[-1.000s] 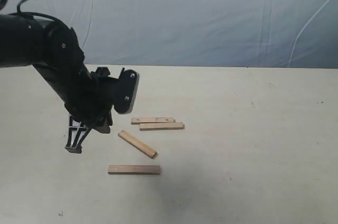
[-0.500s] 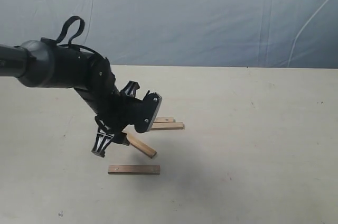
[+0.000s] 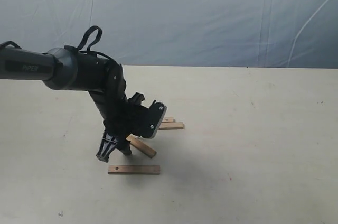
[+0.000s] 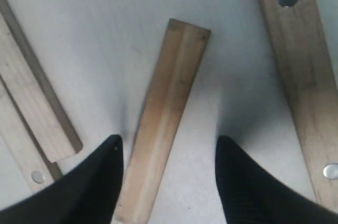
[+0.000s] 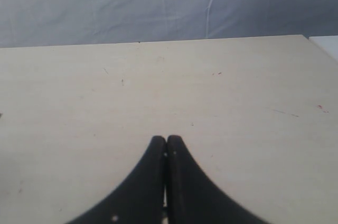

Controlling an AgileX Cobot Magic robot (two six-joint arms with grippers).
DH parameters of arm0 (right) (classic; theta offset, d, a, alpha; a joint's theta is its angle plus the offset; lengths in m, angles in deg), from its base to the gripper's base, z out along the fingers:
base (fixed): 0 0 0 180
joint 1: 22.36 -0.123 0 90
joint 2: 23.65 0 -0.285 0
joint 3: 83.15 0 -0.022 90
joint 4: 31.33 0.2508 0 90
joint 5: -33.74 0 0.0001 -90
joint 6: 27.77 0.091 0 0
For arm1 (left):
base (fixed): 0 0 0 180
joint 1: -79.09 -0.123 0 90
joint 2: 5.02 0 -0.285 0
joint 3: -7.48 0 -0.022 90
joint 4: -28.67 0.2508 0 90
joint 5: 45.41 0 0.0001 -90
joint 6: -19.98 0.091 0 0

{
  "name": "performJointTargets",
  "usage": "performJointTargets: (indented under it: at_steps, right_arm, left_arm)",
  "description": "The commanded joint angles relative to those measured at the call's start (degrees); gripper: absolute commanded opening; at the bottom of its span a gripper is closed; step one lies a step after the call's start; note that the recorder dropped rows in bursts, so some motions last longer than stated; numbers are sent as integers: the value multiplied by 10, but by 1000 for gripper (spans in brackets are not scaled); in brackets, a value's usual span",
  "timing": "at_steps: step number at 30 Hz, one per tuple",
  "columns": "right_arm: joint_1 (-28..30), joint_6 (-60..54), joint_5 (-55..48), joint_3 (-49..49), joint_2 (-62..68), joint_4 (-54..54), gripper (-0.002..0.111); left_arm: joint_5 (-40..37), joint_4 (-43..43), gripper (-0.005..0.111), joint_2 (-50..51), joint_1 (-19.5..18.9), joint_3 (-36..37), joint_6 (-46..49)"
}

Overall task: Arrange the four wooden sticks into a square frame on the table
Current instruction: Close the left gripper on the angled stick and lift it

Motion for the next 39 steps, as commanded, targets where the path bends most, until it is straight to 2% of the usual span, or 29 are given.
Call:
performJointTargets:
  at_steps: [1,5,10,23,26,27,29,30,31,33,37,39]
  right_arm:
    - [-1,-4,3,0,-2,-2,-1]
    - [-1,-4,3,0,-2,-2,-1]
    - [-1,-4,3,0,-2,-2,-1]
    - [-1,-4,3,0,-2,-2,-1]
    - [-1,-4,3,0,-2,-2,-1]
    - [-1,-4,3,0,-2,-2,-1]
    - [-1,-4,3,0,-2,-2,-1]
    - [-1,-4,3,0,-2,-2,-1]
    - [-1,-4,3,0,-2,-2,-1]
    - [-1,-4,3,0,-2,-2,-1]
    - [-1,-4,3,0,-2,-2,-1]
    - [-1,-4,3,0,-2,-2,-1]
  left_arm:
    - [-7,2,52,22,1,-17,0]
    - [-9,1,50,38,1,-27,0]
    - [-21,0,38,51,1,-30,-1]
    - [-116,-27,38,94,1,-75,-54]
    - [-127,-27,35,106,1,-81,-57]
    - [-132,-27,33,111,1,-85,-57]
    - [-133,-27,20,118,1,-85,-66]
    - [-136,-27,9,119,1,-86,-75]
    - [-142,-27,4,118,1,-87,-78]
    - [-158,-25,0,113,1,-99,-107]
    - [-161,-31,0,60,1,-125,-280]
    - [-187,-34,0,27,-9,-125,-367]
